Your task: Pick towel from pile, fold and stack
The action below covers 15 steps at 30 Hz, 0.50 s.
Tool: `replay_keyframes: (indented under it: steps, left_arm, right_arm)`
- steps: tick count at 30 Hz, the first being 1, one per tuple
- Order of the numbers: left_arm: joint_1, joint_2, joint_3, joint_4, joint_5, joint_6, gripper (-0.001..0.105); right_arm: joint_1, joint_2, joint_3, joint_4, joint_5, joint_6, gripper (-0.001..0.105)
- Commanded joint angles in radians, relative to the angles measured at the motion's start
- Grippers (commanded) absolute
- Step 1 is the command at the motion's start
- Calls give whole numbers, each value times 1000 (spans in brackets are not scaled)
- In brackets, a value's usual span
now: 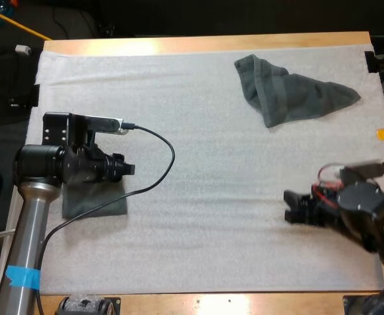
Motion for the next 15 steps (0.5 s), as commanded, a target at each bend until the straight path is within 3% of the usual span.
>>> replay_keyframes:
  steps: [1, 6, 13, 15]
  left_arm:
    - [-4, -5, -8, 11, -1, -7, 63]
    - [-4, -5, -8, 23, -1, 1, 63]
    - [-4, -5, -8, 36, -4, 20, 63]
    - [-4, -5, -8, 54, -38, 22, 63]
  right_arm:
    - [-30, 9, -8, -33, -16, -29, 58]
    - [-246, 66, -8, -84, -145, -106, 58]
    - [-510, 59, -10, -74, -181, -205, 58]
    - [-586, 47, -14, -37, -204, -237, 58]
